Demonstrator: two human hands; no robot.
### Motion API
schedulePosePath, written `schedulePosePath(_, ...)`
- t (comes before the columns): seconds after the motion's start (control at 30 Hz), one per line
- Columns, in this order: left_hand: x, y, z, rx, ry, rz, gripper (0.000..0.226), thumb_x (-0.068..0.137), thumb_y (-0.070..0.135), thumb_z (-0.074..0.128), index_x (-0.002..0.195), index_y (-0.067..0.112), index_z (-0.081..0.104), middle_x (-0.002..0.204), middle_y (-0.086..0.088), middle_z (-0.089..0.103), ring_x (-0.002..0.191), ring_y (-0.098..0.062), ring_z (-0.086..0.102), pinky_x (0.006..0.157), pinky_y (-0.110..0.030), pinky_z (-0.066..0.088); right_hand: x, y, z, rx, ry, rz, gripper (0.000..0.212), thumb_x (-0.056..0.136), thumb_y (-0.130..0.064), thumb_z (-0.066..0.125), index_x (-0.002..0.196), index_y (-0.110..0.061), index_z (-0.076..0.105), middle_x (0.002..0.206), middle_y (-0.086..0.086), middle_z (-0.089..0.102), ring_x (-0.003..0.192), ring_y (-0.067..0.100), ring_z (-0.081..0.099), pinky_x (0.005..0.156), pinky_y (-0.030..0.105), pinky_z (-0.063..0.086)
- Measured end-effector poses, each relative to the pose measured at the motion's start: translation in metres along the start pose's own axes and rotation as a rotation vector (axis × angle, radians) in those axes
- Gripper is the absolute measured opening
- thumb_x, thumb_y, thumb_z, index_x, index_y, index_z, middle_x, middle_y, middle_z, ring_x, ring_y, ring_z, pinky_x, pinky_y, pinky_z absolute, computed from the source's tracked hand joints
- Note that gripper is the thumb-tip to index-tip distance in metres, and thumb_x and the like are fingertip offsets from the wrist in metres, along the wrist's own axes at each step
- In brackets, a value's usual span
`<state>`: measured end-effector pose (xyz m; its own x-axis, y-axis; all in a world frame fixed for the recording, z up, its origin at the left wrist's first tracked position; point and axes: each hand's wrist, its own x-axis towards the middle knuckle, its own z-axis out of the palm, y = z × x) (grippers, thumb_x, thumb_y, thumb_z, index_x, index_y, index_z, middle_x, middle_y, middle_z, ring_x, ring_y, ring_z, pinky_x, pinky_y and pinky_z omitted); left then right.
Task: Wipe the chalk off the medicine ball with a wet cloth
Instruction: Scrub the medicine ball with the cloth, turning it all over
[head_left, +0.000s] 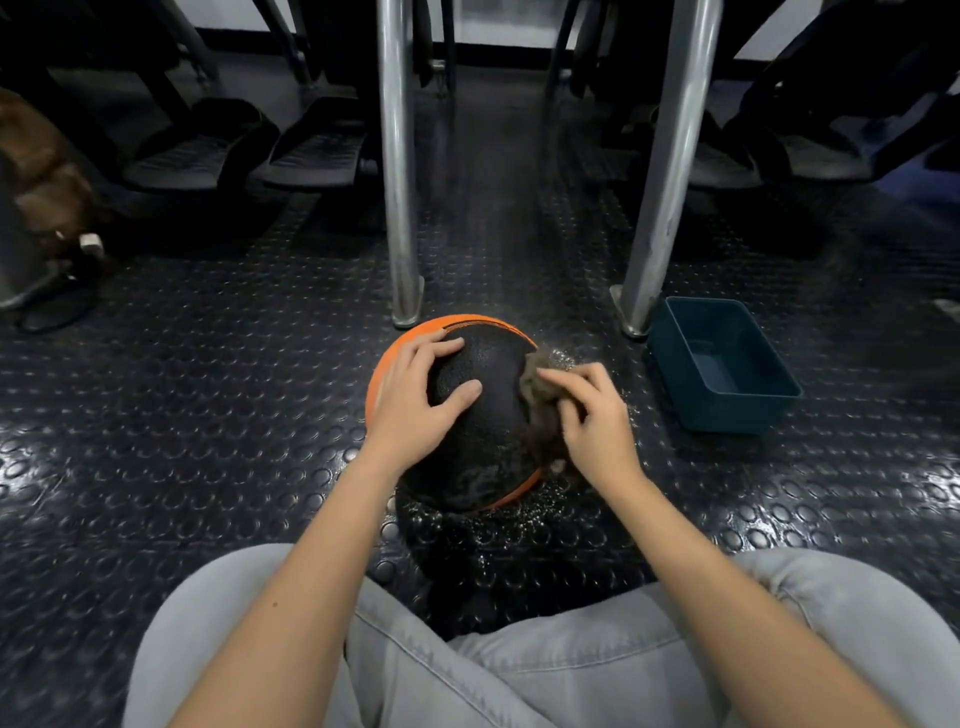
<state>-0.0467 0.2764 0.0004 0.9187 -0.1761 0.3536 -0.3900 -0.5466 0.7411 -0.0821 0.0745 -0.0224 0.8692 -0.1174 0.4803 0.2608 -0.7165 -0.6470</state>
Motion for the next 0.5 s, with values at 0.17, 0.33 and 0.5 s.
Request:
schedulePosePath(0.17, -0.002, -0.001, -0.002, -0.002, 0.007, 0.013, 0.047, 0.084, 0.037, 0.069, 0.126, 0.024, 0.054, 0.129, 0.020, 0.038, 0.122, 0.005, 0.030, 0.105, -0.022, 0.022, 0.007, 0.020, -0.003, -0.112, -0.018, 0.401, 0.035, 0.086, 0.007, 0.053, 0.112, -0.011, 0.068, 0.106, 0.014, 0.057, 0.105, 0.029, 0.056, 0.089, 0.018, 0.035)
schedulePosePath(0.33, -0.003, -0.003, -0.001, 0.002, 0.015, 0.003, 0.045, 0.085, 0.032, 0.070, 0.126, 0.024, 0.054, 0.130, 0.020, 0.038, 0.123, 0.003, 0.030, 0.106, -0.023, 0.022, 0.001, -0.025, -0.005, 0.040, 0.038, -0.114, 0.038, 0.081, 0.006, 0.051, 0.110, -0.010, 0.068, 0.097, 0.005, 0.053, 0.093, 0.013, 0.051, 0.087, 0.015, 0.040)
schedulePosePath(0.5, 0.000, 0.002, 0.004, 0.031, 0.002, 0.021, 0.045, 0.086, 0.031, 0.068, 0.128, 0.023, 0.054, 0.131, 0.020, 0.038, 0.120, 0.008, 0.026, 0.097, -0.004, 0.011, 0.001, 0.018, 0.001, -0.073, -0.013, 0.276, 0.038, 0.084, 0.010, 0.049, 0.111, -0.009, 0.067, 0.102, 0.010, 0.058, 0.101, 0.029, 0.057, 0.088, 0.023, 0.039)
